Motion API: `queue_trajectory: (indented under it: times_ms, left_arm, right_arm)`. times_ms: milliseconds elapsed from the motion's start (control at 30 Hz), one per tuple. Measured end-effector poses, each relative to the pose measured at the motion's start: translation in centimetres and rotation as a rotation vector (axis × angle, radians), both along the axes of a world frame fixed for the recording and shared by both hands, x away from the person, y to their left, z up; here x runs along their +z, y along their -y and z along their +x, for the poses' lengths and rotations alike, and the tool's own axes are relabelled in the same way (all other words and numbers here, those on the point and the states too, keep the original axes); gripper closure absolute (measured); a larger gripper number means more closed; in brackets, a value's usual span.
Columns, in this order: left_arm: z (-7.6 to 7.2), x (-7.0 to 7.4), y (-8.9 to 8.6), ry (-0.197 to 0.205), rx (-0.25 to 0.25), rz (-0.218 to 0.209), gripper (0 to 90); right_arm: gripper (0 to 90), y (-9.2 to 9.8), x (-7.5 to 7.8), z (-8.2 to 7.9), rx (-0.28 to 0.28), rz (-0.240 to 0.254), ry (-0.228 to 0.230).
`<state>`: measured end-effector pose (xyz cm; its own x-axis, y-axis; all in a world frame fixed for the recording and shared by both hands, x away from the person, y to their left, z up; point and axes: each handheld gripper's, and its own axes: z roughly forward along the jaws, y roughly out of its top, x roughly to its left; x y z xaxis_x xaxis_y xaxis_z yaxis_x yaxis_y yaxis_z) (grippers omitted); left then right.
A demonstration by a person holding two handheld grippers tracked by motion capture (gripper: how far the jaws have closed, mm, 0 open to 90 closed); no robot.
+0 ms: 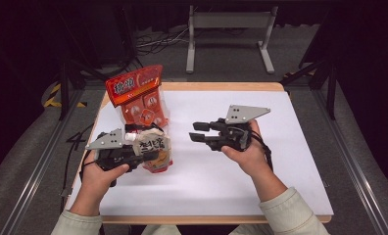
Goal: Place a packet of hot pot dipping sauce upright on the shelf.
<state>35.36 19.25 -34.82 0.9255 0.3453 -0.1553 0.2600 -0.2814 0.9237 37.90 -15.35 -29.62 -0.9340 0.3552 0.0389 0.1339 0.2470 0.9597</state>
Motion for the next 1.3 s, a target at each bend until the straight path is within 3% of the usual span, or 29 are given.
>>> queue_trajectory:
  times_ms: [133,333,600,900,1167,1300]
  left_arm:
    - [-0.1,0.3,-0.4,0.002,0.016,-0.008,84.4]
    - [-0.2,1.0,-1.2,0.036,0.057,0.011,84.4]
    - [-0.1,2.0,-2.4,0.076,0.129,0.035,84.3]
    - [0.4,2.2,-3.5,0.099,0.177,0.036,84.3]
    - [1.4,1.4,-4.2,0.134,0.222,0.043,84.5]
    - [1.8,1.1,-4.3,0.130,0.222,0.043,84.5]
  right_arm:
    - [59.9,2.0,-0.1,-0.2,-0.049,-0.019,0.006]
    - [57.5,4.9,-0.1,-0.8,-0.128,-0.062,0.028]
    - [55.8,8.3,-0.6,-1.4,-0.209,-0.059,0.008]
    - [55.1,9.5,-0.7,-1.6,-0.249,-0.054,0.005]
    - [54.4,10.3,-1.1,-1.2,-0.284,-0.054,-0.008]
    - [54.4,10.6,-1.2,-1.1,-0.293,-0.051,-0.012]
